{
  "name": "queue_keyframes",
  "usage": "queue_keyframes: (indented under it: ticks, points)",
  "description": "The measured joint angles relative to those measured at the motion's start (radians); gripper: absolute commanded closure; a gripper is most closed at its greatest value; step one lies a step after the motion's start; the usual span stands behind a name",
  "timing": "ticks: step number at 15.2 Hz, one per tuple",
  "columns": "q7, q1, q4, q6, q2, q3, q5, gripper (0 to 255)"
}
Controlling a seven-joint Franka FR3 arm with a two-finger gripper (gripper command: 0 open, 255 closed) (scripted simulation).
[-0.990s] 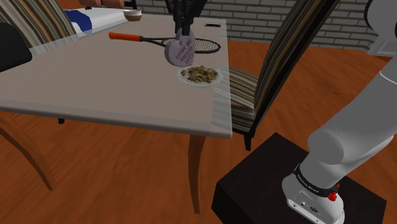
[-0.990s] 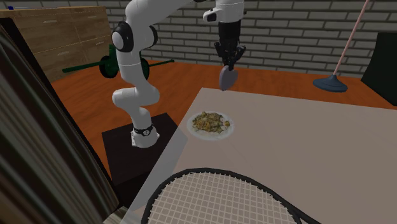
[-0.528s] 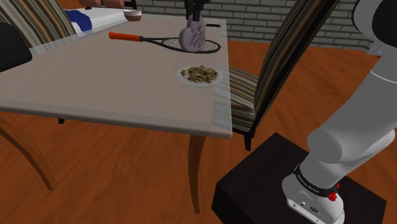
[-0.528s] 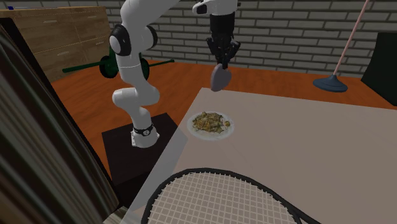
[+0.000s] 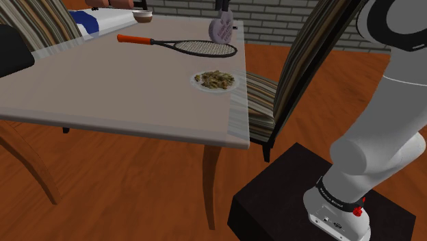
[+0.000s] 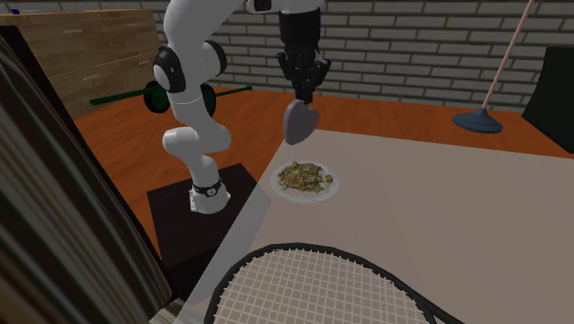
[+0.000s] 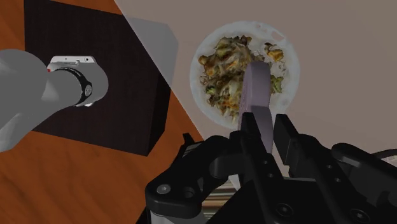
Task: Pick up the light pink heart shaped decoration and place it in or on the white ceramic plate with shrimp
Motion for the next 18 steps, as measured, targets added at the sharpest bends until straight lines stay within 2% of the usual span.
queue_keyframes:
  ticks: [8, 18]
  points:
    - [-0.089, -0.090, -0.260, 0.144, -0.142, -0.037, 0.104, 255]
    - [-0.166, -0.122, -0.512, 0.300, -0.256, -0.073, 0.173, 255]
